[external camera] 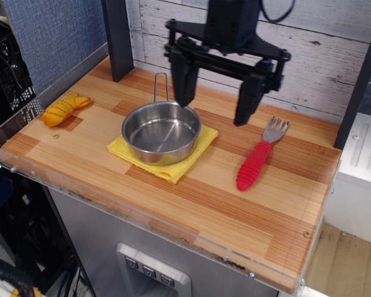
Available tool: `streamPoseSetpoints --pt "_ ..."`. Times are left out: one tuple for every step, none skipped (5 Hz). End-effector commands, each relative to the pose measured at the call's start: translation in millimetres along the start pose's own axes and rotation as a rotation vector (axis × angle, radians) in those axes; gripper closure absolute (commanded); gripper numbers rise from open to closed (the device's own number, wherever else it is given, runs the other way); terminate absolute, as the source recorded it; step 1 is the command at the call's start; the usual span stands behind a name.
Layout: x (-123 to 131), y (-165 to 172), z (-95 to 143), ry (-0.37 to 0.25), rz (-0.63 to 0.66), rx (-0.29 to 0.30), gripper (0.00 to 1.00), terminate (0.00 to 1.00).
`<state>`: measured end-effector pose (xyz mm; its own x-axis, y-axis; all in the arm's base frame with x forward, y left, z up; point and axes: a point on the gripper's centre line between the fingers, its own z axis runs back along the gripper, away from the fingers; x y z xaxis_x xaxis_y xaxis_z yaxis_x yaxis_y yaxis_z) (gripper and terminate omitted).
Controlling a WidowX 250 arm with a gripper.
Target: Move the fork to bottom left of table
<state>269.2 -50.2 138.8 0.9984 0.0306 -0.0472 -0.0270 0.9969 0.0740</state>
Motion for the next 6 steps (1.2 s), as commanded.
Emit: streamPoseSetpoints --pt "40.7 -20.1 -23.3 -0.040 0.020 0.042 0.00 0.00" --pt "54.7 -21.2 -46.8 0.005 0.012 0.034 0.00 0.00" --pt "61.0 -20.8 -55.2 0.008 -0.014 0.023 0.00 0.00" --pt "64.7 -12.8 -65.5 0.009 -0.035 -0.001 0.00 0.00" --pt "62.9 -7.2 -77.7 0.010 -0.039 -0.033 0.00 0.00" --pt "62.9 -11.0 -89.0 -0.001 -0.047 -0.036 0.00 0.00"
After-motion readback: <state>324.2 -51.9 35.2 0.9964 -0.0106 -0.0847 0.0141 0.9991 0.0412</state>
